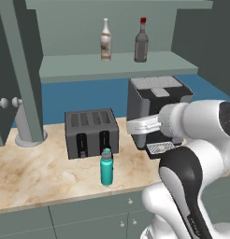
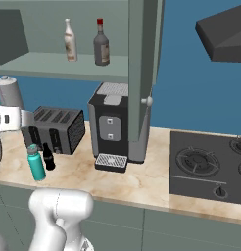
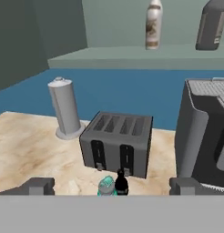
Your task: Sort all alcoholic drinks to one cabinet, and non-alcoholic drinks to the other.
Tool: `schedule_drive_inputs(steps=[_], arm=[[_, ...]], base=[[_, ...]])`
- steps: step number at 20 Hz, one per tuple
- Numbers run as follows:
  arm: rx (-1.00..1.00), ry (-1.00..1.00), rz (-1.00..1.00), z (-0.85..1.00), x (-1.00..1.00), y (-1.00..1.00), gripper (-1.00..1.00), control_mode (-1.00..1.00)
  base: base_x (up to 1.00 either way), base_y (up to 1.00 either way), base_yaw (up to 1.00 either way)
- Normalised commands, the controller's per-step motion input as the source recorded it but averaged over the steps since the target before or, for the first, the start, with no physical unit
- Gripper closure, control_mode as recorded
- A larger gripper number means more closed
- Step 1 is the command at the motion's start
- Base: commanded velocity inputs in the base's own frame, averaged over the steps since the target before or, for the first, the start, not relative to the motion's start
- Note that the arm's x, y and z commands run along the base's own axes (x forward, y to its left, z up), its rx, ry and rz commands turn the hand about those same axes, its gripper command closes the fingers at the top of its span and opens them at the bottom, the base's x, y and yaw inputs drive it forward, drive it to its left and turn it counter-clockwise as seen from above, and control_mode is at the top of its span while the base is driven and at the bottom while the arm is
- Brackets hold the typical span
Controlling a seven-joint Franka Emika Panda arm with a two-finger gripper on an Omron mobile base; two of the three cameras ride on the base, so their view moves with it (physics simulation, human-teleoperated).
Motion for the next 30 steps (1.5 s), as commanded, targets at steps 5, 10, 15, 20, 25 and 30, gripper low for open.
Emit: schedule_drive_inputs(steps=[5,10,15,20,25,30], arm=[[0.01,0.09,0.08,-0.34,-0.32,0.14,-1.00,-1.00],[-0.05,0.24,0.01,-0.23,-0.12,0.21,-1.00,-1.00],[-0.03,0.19,0.00,-0.33,0.00,0.13,-1.00,-1.00],[-0.04,0.17,0.00,-0.45,0.02,0.10,-1.00,-1.00],[-0.05,0.13,0.00,-0.41,0.10,0.03,-1.00,-1.00],[-0.03,0.10,-0.01,-0.19,0.20,0.00,-1.00,-1.00]], base=[[0.00,0.00,0.00],[0.00,0.00,0.00],[0.00,0.00,0.00],[0.00,0.00,0.00],[0.00,0.00,0.00],[0.00,0.00,0.00]])
